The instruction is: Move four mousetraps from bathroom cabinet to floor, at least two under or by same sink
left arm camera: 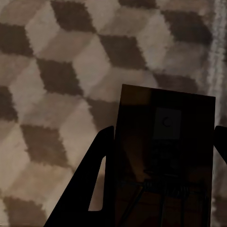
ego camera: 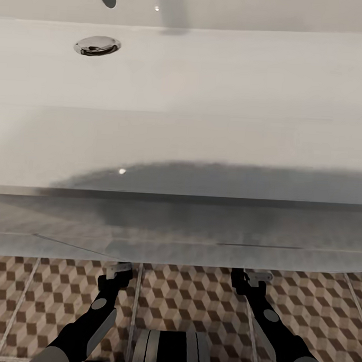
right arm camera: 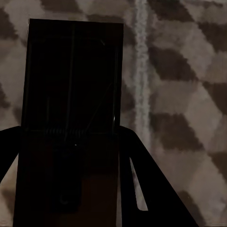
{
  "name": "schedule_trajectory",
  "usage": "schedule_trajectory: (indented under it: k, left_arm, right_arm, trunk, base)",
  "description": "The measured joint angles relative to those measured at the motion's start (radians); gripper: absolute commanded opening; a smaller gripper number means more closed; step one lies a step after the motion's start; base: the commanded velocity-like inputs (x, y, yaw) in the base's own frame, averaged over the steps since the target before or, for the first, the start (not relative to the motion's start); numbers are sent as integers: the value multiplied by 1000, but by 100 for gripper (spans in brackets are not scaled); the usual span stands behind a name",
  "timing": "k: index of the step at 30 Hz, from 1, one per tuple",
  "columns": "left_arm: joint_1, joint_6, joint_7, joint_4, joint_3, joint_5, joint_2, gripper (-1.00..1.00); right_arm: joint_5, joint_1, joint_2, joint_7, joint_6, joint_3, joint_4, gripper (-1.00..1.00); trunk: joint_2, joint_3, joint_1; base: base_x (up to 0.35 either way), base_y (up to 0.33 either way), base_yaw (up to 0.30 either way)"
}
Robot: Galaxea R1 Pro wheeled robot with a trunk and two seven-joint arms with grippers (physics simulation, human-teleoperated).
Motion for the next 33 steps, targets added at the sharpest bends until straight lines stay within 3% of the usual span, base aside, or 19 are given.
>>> schedule_trajectory:
  k: [3,33]
  left_arm:
    - [0,-1,0,0,0,0,-1,-100]
    - [0,0,0,0,0,0,0,-100]
  right_arm:
    - [0,0,0,0,0,0,0,-100]
    - [0,0,0,0,0,0,0,-100]
  trunk:
    - [-1,-12,1]
    - [-1,-12,1]
  base:
    - [0,0,0]
    - [0,0,0]
